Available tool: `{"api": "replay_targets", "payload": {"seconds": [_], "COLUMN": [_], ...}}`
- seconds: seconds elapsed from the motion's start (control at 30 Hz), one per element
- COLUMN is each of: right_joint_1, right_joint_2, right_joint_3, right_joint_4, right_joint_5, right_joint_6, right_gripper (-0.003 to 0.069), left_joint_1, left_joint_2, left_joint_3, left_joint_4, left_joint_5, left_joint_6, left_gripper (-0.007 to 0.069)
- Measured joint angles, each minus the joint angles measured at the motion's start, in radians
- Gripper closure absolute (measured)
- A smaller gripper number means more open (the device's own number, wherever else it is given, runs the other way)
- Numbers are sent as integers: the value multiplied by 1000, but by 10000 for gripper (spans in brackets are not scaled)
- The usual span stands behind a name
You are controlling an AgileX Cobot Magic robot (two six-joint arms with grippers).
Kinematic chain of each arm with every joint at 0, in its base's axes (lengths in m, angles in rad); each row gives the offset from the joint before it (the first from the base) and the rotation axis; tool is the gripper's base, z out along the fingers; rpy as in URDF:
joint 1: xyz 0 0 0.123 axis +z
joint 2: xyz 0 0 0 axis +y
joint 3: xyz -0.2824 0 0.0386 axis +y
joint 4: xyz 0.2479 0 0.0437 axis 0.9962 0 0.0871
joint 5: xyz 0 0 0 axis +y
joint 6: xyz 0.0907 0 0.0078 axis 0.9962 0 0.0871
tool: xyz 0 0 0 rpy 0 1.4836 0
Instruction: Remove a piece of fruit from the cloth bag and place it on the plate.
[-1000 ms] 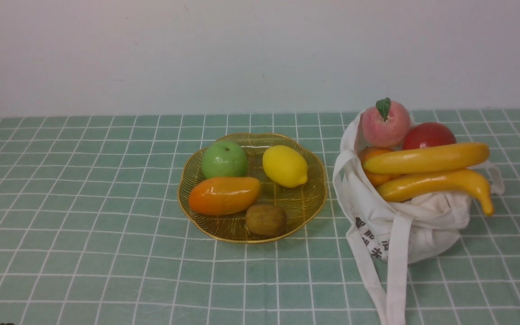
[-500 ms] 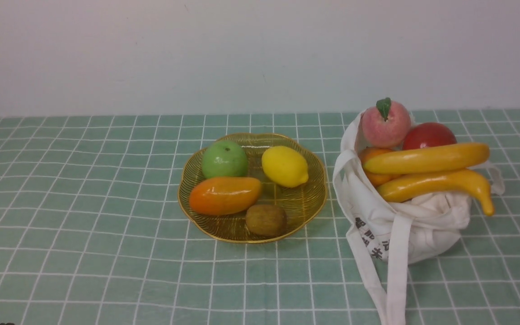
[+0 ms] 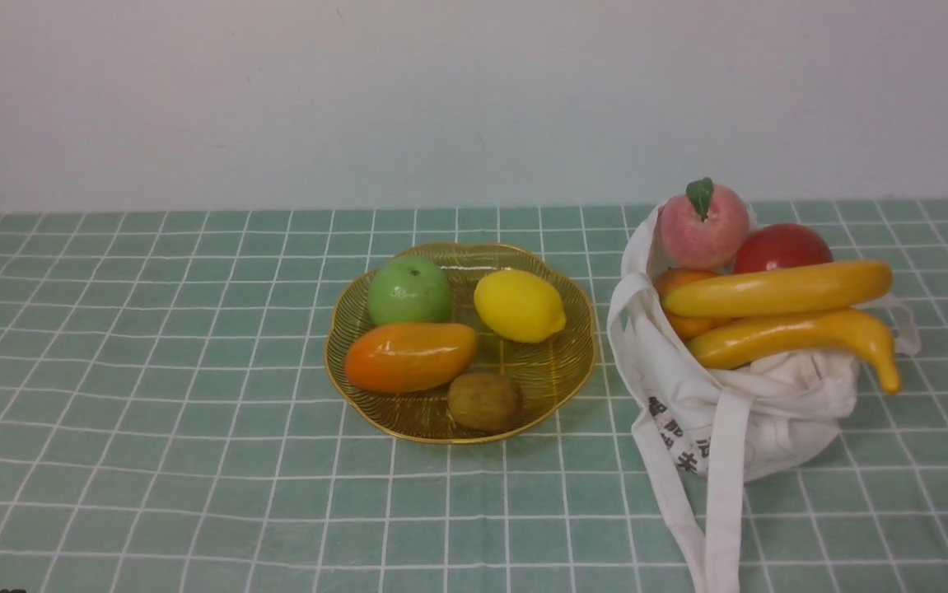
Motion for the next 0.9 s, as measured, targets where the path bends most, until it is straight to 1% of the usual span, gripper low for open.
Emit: {"api": "replay_targets", "payload": {"seconds": [0.5,0.67,0.9], "right_joint_1": [-4,-40,-44], "right_joint_2": [0,0,0], "right_joint_3": [1,1,1], "right_joint_4": [0,0,0], "right_joint_5": [-5,-5,-5], "right_joint_6": [-2,-2,-2], "right_gripper": [673,673,673], "left_joint_1": [0,0,0], "left_joint_2": [0,0,0], "left_joint_3": [0,0,0], "left_joint_4": [0,0,0], "left_joint_5": [0,0,0], "left_joint_6": [0,0,0], "left_gripper": [632,632,632]}}
